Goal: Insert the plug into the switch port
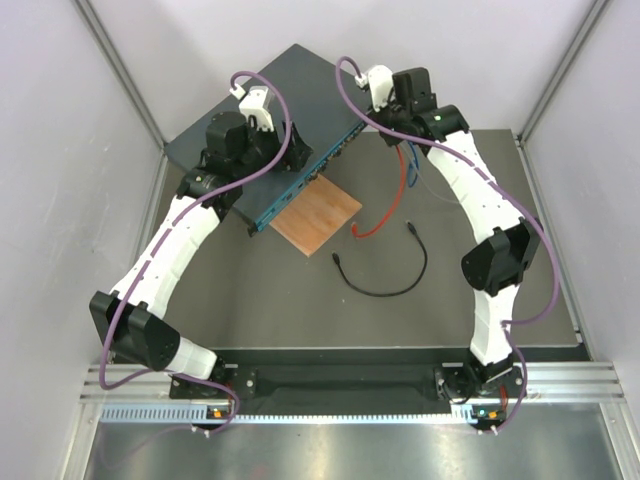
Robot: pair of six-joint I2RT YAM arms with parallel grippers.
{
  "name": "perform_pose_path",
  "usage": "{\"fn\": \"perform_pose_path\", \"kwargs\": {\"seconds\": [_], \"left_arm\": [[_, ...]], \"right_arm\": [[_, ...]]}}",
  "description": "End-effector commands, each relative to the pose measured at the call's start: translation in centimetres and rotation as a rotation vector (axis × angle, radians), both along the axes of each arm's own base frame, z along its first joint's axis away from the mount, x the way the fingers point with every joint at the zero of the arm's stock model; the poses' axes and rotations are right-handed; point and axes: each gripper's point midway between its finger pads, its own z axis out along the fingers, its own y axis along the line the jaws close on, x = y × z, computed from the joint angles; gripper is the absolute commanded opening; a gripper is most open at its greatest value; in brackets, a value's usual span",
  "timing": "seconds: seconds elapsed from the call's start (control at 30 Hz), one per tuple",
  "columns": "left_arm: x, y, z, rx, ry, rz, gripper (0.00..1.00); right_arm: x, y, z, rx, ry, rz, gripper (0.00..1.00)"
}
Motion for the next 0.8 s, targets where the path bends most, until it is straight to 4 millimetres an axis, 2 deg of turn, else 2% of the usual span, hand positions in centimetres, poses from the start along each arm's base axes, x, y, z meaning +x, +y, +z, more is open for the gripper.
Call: {"fn": "perform_pose_path", "kwargs": {"seconds": [0.0,0.23,0.4,0.5,0.53,0.57,0.6,0.63,0.67,0.7,0.73,0.77], "left_arm": [[-0.2,0.2,-1.5,-0.001,0.054,0.003,0.81],[-0.1,0.2,-1.4,-0.001,0.054,0.003,0.81],[-0.1,0.3,-1.5,0.006,0.051,0.004,0.82],[0.0,0.5,-1.2,0.016,0.045,0.007,0.83],[-0.1,0.7,-0.9,0.014,0.039,0.008,0.83],[-0.2,0.6,-0.9,0.013,0.039,-0.001,0.83],[-0.3,0.6,-0.8,0.010,0.037,-0.004,0.83],[-0.3,0.7,-0.6,0.008,0.032,-0.007,0.83],[-0.4,0.7,-0.5,0.008,0.032,-0.009,0.83],[-0.5,0.7,-0.4,0.006,0.028,-0.012,0.83],[-0.5,0.8,-0.2,0.006,0.025,-0.009,0.83],[-0.6,0.8,-0.2,0.008,0.023,-0.013,0.83]], "right_arm": [[1.4,5.5,7.4,0.194,-0.275,0.141,0.00],[1.9,6.0,6.0,0.166,-0.274,0.156,0.00],[1.5,6.1,7.2,0.174,-0.293,0.170,0.00],[0.4,5.6,7.1,0.156,-0.267,0.178,0.18],[-0.3,5.2,7.9,0.156,-0.273,0.181,0.27],[-0.8,4.7,7.0,0.147,-0.246,0.181,0.32],[-1.4,4.6,6.8,0.148,-0.238,0.188,0.38],[-2.5,3.8,8.0,0.154,-0.254,0.187,0.47],[-3.0,3.3,6.8,0.142,-0.223,0.182,0.50],[-3.7,2.8,6.6,0.139,-0.211,0.179,0.51],[-5.0,2.2,7.9,0.149,-0.226,0.187,0.54],[-5.5,1.6,6.8,0.142,-0.194,0.180,0.56]]}}
